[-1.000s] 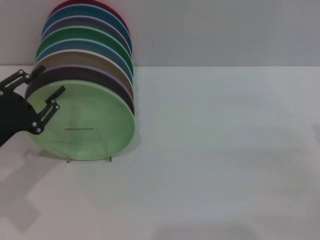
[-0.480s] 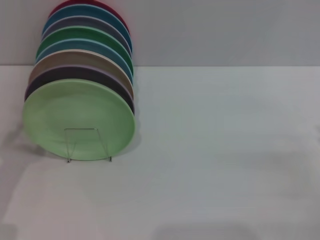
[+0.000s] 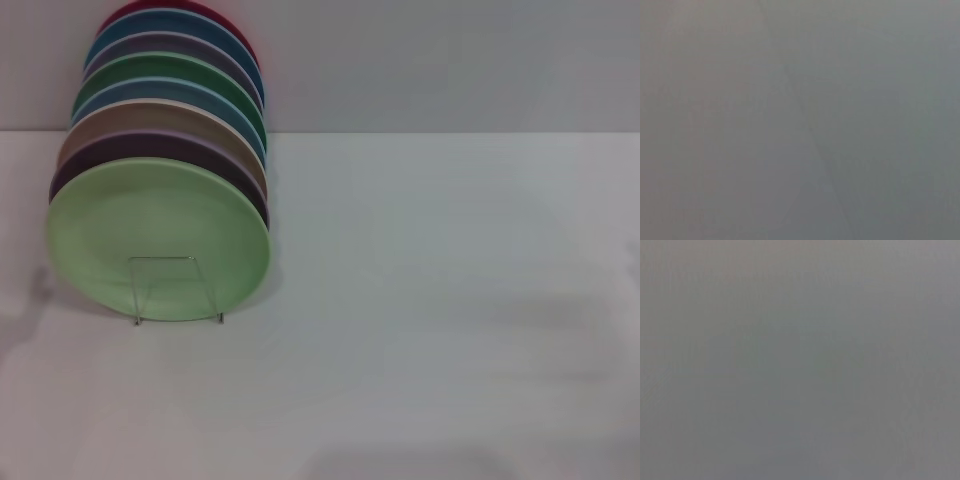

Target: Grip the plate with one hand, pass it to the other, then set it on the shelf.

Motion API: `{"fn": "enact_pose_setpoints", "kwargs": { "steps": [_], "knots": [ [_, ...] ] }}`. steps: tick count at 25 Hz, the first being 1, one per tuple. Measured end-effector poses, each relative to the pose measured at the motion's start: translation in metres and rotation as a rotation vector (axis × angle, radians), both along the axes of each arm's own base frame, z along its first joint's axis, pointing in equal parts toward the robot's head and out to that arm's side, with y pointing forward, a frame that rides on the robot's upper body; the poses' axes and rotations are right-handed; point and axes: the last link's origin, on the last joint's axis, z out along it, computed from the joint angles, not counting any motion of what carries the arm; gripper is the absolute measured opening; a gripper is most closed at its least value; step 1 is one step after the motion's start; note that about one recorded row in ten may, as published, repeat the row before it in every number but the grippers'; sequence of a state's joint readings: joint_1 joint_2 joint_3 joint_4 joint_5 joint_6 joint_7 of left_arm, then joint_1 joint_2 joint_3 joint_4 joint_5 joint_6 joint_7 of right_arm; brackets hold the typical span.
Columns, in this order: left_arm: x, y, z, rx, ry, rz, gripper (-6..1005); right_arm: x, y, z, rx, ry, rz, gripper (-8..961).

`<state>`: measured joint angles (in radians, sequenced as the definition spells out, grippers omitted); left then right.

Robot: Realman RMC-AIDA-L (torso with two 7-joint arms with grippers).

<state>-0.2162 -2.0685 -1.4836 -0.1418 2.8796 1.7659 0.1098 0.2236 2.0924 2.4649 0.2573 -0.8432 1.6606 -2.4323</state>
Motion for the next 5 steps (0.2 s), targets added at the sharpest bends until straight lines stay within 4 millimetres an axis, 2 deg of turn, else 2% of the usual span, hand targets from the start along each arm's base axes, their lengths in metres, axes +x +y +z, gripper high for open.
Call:
{"fn": "enact_pose_setpoints", "kwargs": {
  "steps": [5],
  "knots": [
    [-0.0031,-0.0019,0.0022,0.008,-0.026,0.011,795,-0.0002,0.0010,-0.0008,0.002,-0.004,-0.003,594]
  ]
}}
